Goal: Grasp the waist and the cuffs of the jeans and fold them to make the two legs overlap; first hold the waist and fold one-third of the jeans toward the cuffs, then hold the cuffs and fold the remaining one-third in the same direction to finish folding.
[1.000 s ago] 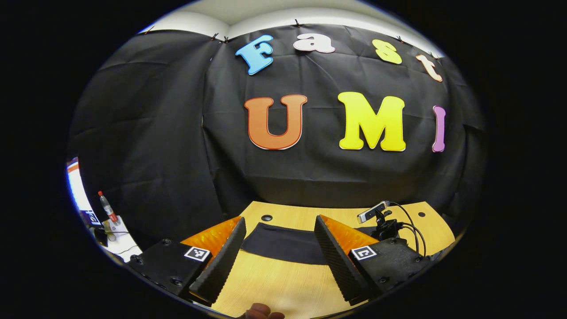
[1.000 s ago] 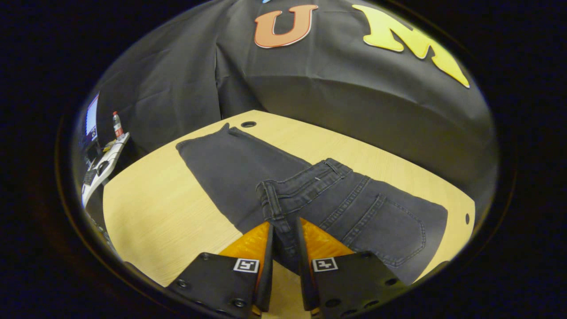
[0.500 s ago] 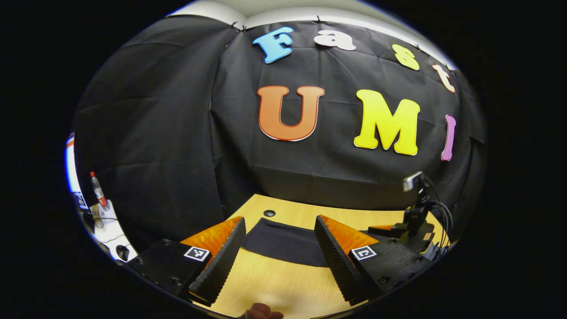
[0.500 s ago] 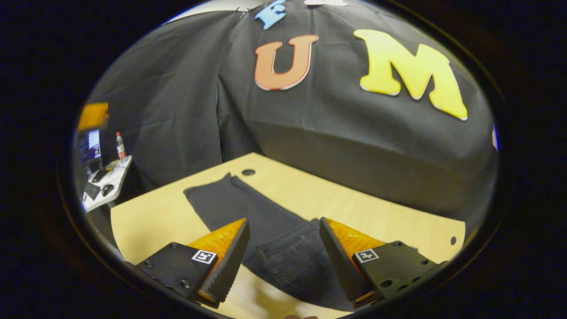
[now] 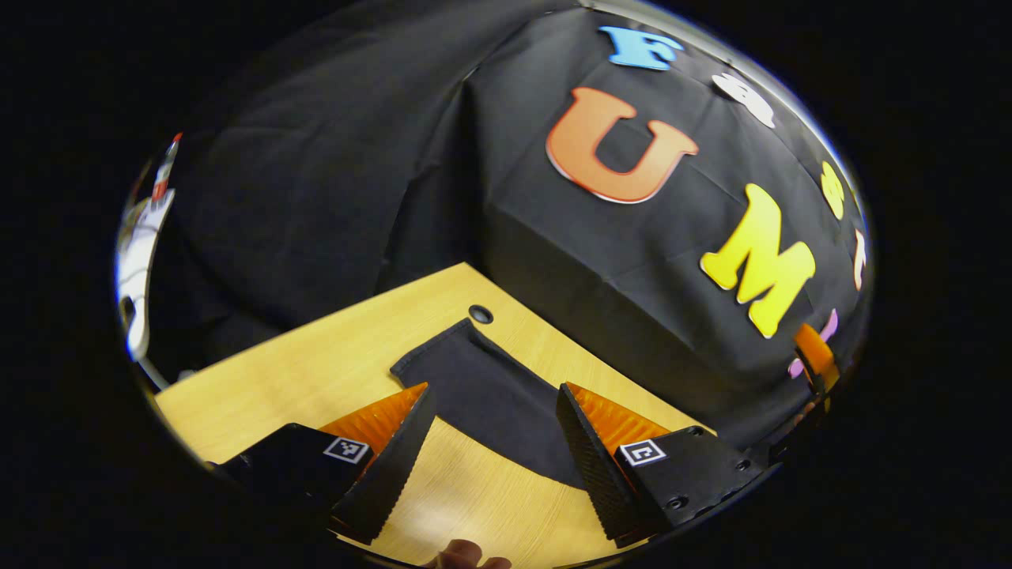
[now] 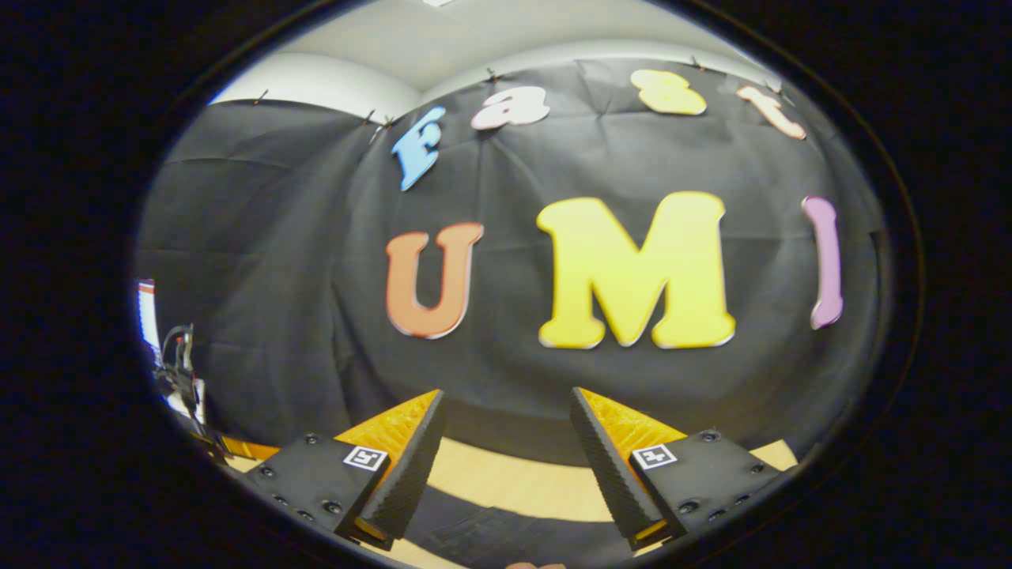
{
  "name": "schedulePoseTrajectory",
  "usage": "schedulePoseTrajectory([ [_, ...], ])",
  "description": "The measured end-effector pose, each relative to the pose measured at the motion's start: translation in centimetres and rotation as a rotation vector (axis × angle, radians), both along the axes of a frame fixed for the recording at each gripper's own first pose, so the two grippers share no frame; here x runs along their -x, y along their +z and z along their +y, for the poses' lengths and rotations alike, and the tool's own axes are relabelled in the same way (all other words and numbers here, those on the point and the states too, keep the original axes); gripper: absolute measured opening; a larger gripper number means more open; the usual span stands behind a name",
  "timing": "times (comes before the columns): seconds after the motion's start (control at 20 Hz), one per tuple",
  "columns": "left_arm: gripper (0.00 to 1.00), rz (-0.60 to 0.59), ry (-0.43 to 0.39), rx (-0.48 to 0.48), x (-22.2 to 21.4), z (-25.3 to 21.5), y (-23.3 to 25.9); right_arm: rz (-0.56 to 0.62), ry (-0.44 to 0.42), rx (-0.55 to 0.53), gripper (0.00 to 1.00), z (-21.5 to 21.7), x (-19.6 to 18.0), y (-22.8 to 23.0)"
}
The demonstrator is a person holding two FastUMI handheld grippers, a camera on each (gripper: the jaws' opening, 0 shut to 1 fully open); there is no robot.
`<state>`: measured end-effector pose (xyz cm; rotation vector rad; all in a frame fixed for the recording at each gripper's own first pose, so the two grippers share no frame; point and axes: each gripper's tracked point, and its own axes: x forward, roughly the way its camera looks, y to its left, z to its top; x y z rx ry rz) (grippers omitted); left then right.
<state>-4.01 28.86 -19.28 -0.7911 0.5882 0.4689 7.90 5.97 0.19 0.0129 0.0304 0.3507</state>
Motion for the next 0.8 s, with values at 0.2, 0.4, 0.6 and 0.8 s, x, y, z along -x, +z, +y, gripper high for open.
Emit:
schedulePoseTrajectory([
  [0.2,0.99,0.028,0.084,0.185,-1.6,1.9,-5.2,-0.191,-0.159,-0.009,0.93,-5.2,0.5,7.9],
  [0.4,0.99,0.064,0.194,0.328,-2.3,3.3,-9.5,-0.289,-0.227,-0.098,0.95,-8.8,2.8,13.8],
  [0.6,1.0,0.079,0.268,0.425,-2.5,4.5,-12.0,-0.383,-0.34,-0.201,0.93,-13.3,4.1,17.5],
  [0.8,0.97,0.043,0.31,0.468,-4.1,5.2,-12.8,-0.435,-0.413,-0.236,0.98,-16.5,5.3,19.2],
])
